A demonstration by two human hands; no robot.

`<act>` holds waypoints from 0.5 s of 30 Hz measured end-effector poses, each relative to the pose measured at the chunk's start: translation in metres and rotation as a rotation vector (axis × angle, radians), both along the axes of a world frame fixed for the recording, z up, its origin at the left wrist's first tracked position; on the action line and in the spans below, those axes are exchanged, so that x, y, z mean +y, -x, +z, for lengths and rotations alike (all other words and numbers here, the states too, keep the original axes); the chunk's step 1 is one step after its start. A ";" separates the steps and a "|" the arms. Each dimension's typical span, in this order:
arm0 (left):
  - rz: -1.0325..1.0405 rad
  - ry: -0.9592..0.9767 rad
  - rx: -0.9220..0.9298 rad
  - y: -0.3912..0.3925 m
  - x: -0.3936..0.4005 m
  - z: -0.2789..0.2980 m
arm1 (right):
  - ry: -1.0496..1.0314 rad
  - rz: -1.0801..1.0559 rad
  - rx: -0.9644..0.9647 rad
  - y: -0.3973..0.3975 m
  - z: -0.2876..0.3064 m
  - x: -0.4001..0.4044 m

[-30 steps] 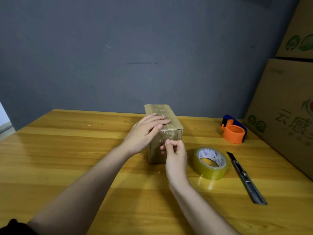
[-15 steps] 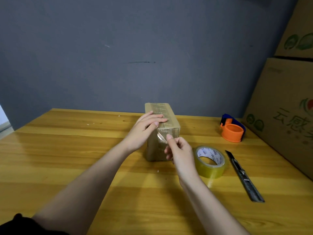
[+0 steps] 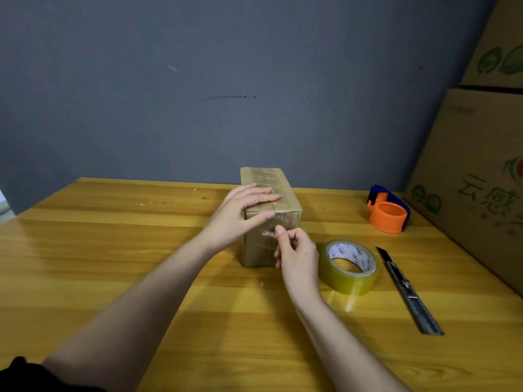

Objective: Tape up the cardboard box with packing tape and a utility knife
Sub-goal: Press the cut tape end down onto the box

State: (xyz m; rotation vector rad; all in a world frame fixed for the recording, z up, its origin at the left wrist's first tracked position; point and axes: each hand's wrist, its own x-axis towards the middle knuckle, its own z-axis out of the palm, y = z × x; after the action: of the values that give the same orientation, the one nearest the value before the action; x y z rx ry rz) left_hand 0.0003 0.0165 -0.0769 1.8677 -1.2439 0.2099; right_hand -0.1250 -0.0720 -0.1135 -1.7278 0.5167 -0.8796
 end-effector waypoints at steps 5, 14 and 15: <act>0.011 -0.074 -0.083 -0.003 0.003 0.002 | 0.022 -0.024 0.015 -0.002 -0.004 -0.002; -0.013 -0.161 -0.154 -0.003 0.008 0.004 | 0.107 -0.144 0.106 -0.006 -0.008 -0.004; -0.015 -0.167 -0.156 -0.003 0.008 0.004 | 0.126 -0.165 0.131 -0.005 -0.007 -0.004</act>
State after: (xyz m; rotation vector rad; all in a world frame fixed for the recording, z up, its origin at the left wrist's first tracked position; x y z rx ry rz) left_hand 0.0035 0.0245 -0.0728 2.0147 -1.4185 0.2547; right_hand -0.1196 -0.0757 -0.1206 -1.8869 0.7121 -0.9360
